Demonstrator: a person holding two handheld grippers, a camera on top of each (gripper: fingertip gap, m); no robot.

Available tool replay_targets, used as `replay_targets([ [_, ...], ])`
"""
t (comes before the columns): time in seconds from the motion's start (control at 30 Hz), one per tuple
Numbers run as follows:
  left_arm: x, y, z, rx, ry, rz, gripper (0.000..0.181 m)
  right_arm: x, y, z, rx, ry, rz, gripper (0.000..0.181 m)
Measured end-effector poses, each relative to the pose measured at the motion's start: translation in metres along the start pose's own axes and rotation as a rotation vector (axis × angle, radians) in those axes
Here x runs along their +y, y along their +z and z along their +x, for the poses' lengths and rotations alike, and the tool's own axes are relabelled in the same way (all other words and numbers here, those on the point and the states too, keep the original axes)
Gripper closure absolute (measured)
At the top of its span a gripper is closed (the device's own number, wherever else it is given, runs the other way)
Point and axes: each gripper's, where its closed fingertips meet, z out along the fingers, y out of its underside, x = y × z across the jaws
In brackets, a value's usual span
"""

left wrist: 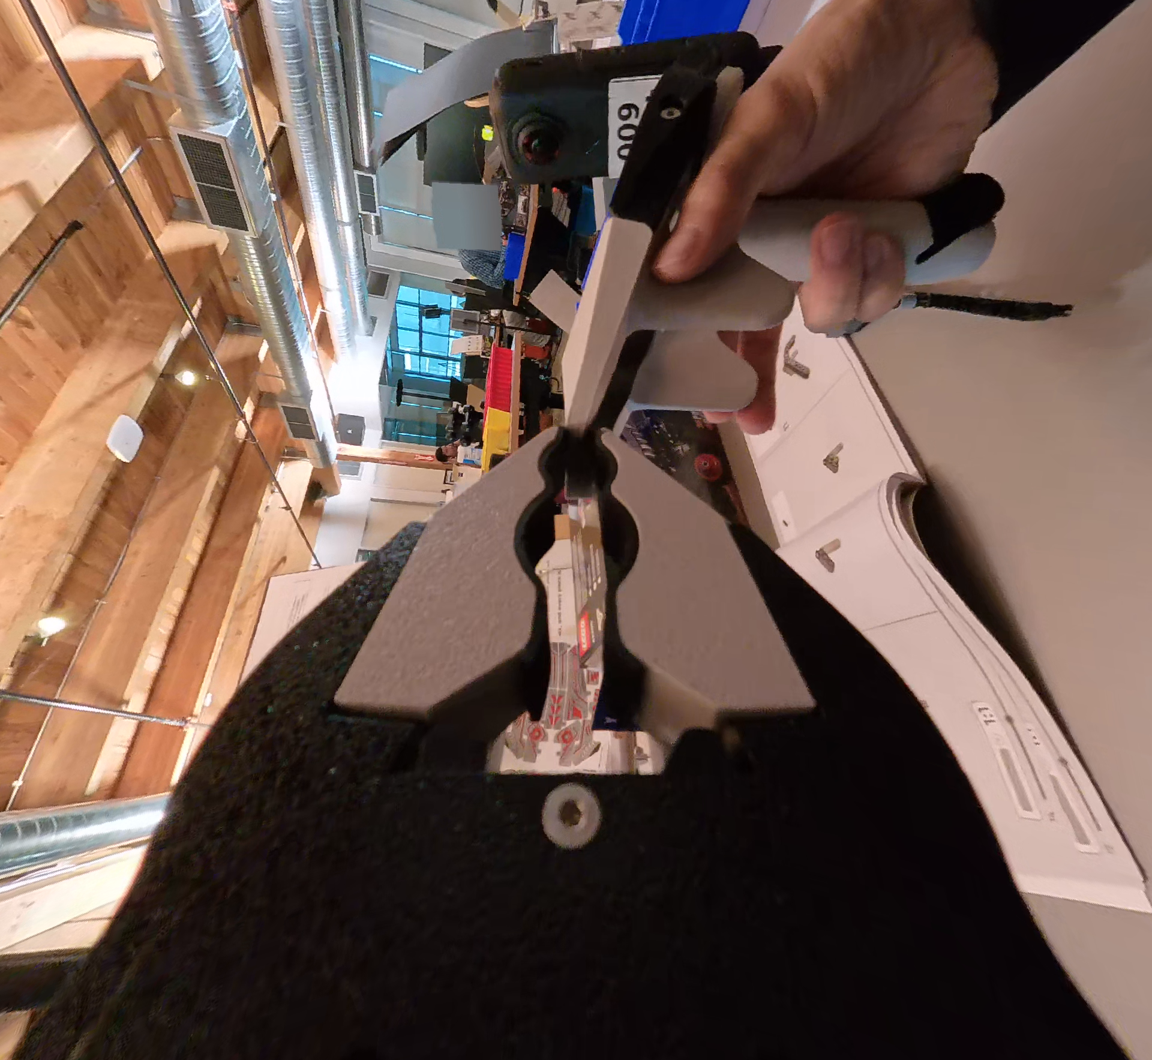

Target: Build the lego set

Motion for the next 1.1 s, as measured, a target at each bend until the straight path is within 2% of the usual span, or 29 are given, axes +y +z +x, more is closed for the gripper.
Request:
replay_targets([
  [0.43,-0.0009,0.0006,-0.0002,-0.011,0.005,0.002,0.176,-0.0019,-0.0005,-0.0022,0.061,-0.231,-0.029,0.157],
  [0.8,-0.0011,-0.0002,-0.0018,-0.023,0.033,-0.025,0.176,-0.0025,0.0001,-0.0047,0.040,-0.203,-0.033,0.161],
  [0.93,-0.0012,0.0006,-0.0033,-0.023,-0.035,-0.004,0.177,-0.0047,-0.0013,-0.0048,0.021,-0.160,0.018,0.160],
  [1.0,0.0006,-0.0005,-0.0057,-0.020,-0.098,0.004,0.177,-0.0060,-0.0024,-0.0041,0.026,-0.176,0.021,0.150],
  [1.1,0.0015,-0.0037,-0.0087,-0.009,-0.186,0.035,0.177,-0.0048,-0.0024,-0.0028,0.033,-0.188,0.009,0.145],
])
